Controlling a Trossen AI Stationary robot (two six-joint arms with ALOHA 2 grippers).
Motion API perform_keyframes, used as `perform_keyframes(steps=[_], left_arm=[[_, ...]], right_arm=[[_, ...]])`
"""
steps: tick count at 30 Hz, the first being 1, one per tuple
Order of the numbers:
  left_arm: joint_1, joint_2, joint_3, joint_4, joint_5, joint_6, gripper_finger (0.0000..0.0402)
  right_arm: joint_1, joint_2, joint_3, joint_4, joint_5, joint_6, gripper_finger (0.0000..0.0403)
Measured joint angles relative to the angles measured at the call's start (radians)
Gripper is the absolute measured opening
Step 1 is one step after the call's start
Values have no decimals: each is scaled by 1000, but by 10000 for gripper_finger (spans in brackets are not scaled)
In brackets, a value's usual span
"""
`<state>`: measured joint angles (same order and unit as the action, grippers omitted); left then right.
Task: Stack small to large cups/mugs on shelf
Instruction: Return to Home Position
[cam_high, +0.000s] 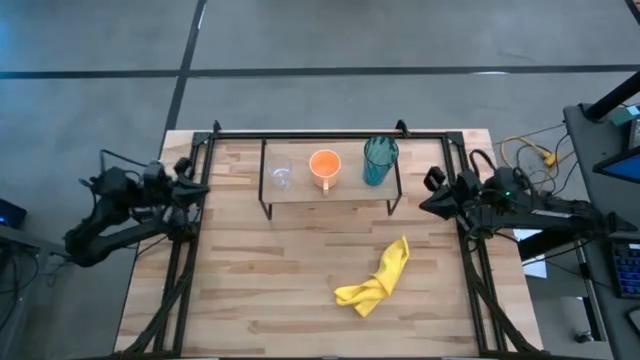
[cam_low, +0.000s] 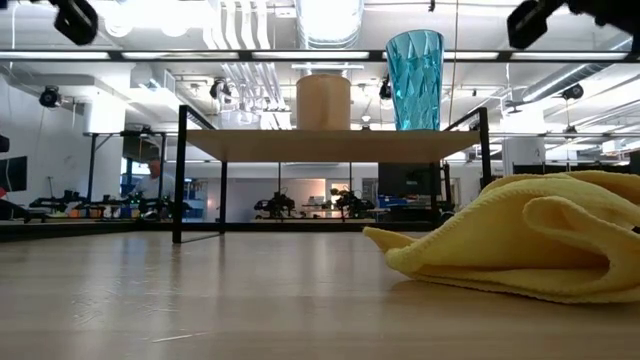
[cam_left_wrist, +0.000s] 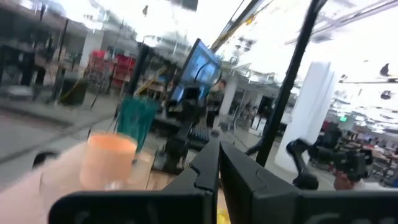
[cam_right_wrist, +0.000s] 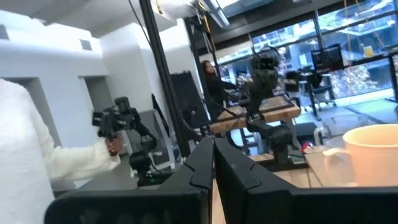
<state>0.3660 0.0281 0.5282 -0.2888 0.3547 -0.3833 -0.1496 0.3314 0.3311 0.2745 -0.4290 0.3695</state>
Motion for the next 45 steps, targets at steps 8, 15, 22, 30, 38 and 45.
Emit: perform_keyframes(steps=[8,15,22,30,38,45], left_arm=[[0,22,-71,62,4,-30,0],[0,0,-147,121,7,-30,0],[0,-1,-211,123,8,-55,0],[0,-2,-277,235,87,-57,0],[0,-2,-348,243,91,-78,0],[0,-1,-467,501,112,-138,0]], right_arm=[[38,-18,-202,343,3,73,9],[52,-18,-302,423,9,164,9],[52,-17,-322,413,10,163,9],[52,-56,-323,392,-23,193,9],[53,-155,-323,390,-70,285,9],[54,-208,-322,389,-79,289,9]])
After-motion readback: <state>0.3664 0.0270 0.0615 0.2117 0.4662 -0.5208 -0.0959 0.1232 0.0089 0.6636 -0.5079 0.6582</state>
